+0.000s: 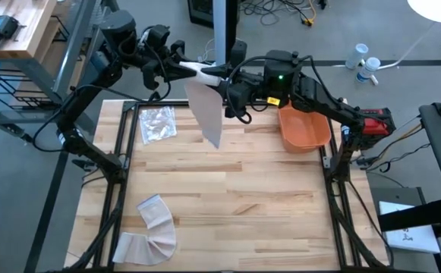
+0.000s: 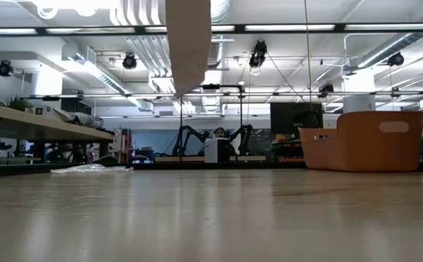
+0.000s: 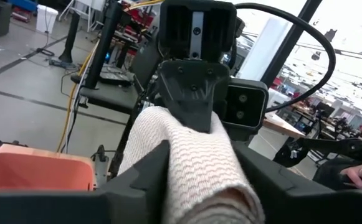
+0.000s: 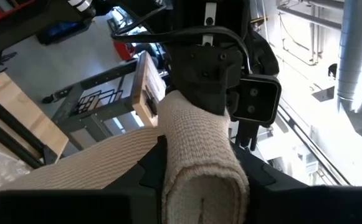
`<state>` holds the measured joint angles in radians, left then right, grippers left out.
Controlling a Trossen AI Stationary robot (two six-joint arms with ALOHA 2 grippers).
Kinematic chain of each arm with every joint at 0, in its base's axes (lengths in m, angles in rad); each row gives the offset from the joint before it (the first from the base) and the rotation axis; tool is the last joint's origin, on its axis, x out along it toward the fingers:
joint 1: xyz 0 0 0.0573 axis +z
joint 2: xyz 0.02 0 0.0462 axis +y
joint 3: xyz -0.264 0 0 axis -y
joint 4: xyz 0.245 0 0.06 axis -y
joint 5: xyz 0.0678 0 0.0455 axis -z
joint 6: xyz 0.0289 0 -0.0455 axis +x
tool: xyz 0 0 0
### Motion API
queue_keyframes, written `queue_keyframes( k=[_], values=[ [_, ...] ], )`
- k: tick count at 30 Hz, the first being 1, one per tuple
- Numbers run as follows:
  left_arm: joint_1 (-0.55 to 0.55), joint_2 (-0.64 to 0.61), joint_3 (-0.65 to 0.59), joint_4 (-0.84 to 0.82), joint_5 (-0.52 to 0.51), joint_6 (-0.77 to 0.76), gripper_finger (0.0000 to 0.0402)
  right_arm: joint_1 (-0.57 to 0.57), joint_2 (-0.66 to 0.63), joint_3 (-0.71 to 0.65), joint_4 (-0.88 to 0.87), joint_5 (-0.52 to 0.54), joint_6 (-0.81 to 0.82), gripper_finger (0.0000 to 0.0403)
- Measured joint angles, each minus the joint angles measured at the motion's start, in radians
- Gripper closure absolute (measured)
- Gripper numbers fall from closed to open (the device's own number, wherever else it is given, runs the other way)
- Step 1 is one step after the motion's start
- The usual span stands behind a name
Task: Roll bandage
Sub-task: Roll the center brown bandage
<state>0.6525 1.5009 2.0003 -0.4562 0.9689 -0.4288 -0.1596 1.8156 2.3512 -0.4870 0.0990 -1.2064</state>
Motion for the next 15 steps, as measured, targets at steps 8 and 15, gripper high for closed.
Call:
queue_keyframes(
  k=[8, 15],
  values=[
    [-0.002, -0.008, 0.0, 0.004, 0.018, 0.121, 0.0146, 0.011, -0.001, 0.0, 0.037, 0.018, -0.002, 0.0297],
    [-0.011, -0.029, 0.0, 0.02, 0.015, 0.405, 0.0088, 0.012, -0.002, 0.0, 0.095, 0.008, 0.147, 0.0303]
  ],
)
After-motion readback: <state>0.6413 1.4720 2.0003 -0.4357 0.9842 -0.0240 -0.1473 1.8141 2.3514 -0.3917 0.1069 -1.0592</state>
